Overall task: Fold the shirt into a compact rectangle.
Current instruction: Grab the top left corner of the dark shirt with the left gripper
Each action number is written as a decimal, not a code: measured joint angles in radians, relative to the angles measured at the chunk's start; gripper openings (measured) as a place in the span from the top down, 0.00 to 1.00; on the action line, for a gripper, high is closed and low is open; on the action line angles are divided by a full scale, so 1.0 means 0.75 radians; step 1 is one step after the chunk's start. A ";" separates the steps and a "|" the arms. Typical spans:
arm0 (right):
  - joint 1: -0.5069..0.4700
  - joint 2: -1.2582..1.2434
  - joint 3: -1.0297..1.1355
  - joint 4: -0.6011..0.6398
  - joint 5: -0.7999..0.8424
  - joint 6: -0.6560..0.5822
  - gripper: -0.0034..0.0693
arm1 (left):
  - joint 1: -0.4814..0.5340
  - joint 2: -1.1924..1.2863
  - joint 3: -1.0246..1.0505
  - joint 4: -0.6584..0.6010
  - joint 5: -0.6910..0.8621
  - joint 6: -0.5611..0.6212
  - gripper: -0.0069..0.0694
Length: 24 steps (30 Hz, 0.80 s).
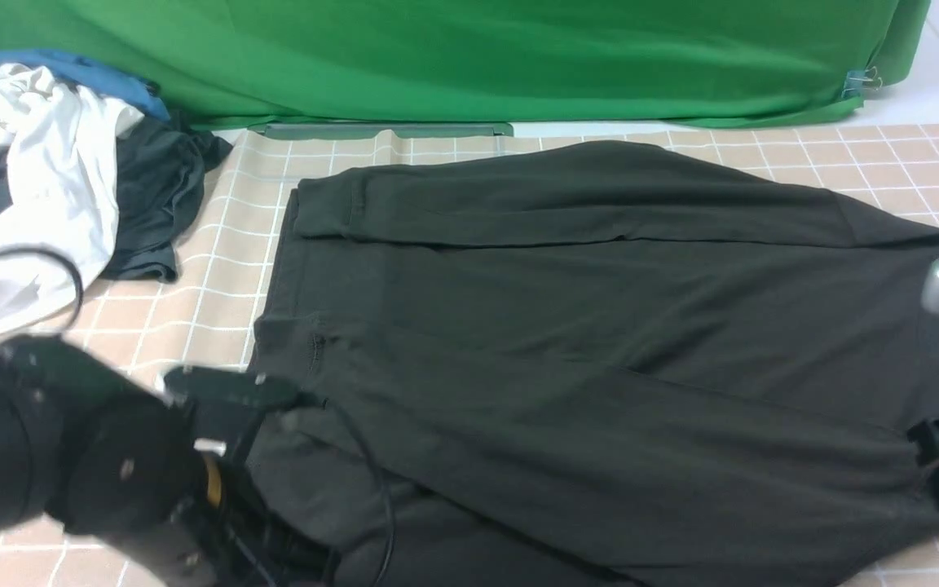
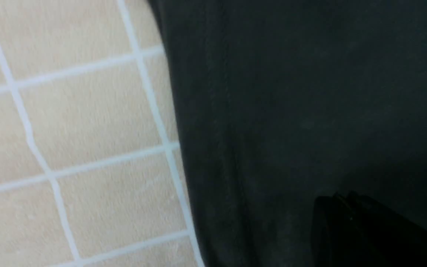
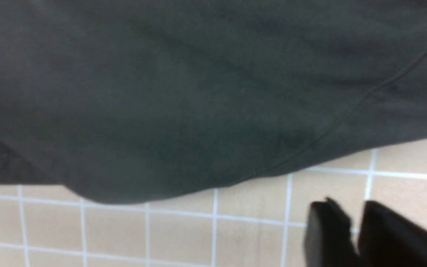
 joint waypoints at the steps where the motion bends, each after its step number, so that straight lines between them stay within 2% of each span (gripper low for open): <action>1: -0.001 0.020 0.014 0.006 -0.018 0.000 0.58 | 0.000 0.000 0.011 -0.002 -0.010 0.000 0.88; 4: -0.001 0.095 0.093 0.050 -0.113 0.000 0.37 | 0.000 0.000 0.054 -0.005 -0.044 -0.008 0.89; 7: -0.002 0.156 0.146 0.106 -0.179 -0.009 0.28 | 0.000 0.000 0.061 -0.005 -0.056 -0.021 0.89; 16: -0.002 0.297 0.172 0.253 -0.355 -0.075 0.25 | 0.000 0.005 0.061 -0.005 -0.097 -0.022 0.89; 19: -0.002 0.331 0.172 0.257 -0.370 -0.105 0.30 | 0.000 0.025 0.062 -0.005 -0.101 -0.023 0.89; 23: -0.002 0.344 0.172 0.259 -0.401 -0.128 0.65 | 0.000 0.038 0.067 -0.005 -0.108 -0.023 0.89; 24: -0.002 0.344 0.172 0.259 -0.413 -0.134 0.71 | 0.000 0.039 0.068 -0.005 -0.110 -0.023 0.89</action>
